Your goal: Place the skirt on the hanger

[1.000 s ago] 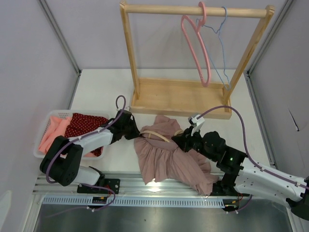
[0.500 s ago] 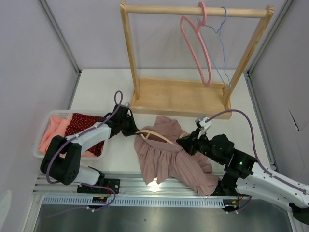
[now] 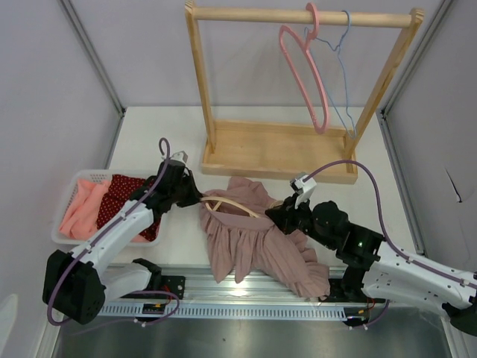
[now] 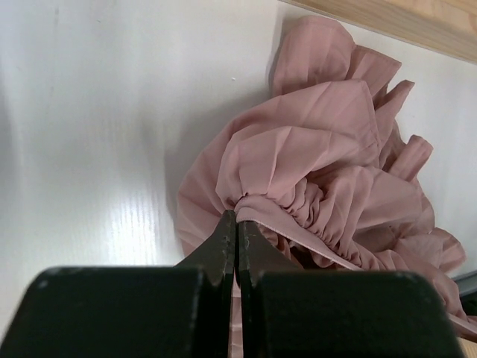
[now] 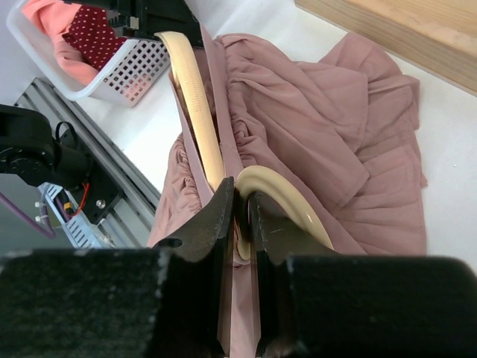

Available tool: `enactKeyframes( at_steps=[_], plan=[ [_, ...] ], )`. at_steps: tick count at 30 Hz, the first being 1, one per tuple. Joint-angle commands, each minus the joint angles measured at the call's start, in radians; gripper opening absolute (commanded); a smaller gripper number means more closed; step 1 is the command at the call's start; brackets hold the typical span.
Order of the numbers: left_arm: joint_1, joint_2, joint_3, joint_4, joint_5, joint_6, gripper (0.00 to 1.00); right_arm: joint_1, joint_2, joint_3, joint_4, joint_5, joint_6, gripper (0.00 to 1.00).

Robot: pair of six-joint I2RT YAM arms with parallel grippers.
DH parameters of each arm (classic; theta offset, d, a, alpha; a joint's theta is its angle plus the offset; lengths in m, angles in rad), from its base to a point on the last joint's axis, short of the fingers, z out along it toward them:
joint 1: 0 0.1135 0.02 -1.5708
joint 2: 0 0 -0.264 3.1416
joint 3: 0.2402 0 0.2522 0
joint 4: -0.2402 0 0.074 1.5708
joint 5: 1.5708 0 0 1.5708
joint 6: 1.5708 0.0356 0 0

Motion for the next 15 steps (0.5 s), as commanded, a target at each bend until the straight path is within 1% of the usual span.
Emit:
enactKeyframes(
  at_steps=[1, 2, 5, 6, 12, 15],
  plan=[
    [0.028, -0.025, 0.068, -0.005, -0.148, 0.025, 0.0, 0.047, 0.032, 0.056, -0.106, 0.016, -0.039, 0.0],
    [0.028, -0.043, 0.074, -0.017, -0.154, 0.02, 0.0, 0.053, 0.035, 0.056, -0.11, 0.05, -0.039, 0.0],
    [0.028, -0.069, 0.083, -0.043, -0.175, 0.017, 0.0, 0.064, 0.026, 0.054, -0.126, 0.074, -0.047, 0.0],
    [0.028, -0.079, 0.097, -0.064, -0.183, 0.018, 0.0, 0.066, 0.026, 0.054, -0.135, 0.106, -0.048, 0.0],
    [0.029, -0.109, 0.129, -0.1, -0.218, 0.026, 0.0, 0.067, -0.019, 0.037, -0.178, 0.163, -0.052, 0.0],
    [0.031, -0.115, 0.12, -0.12, -0.227, 0.026, 0.0, 0.069, -0.01, 0.042, -0.192, 0.177, -0.044, 0.0]
  ],
)
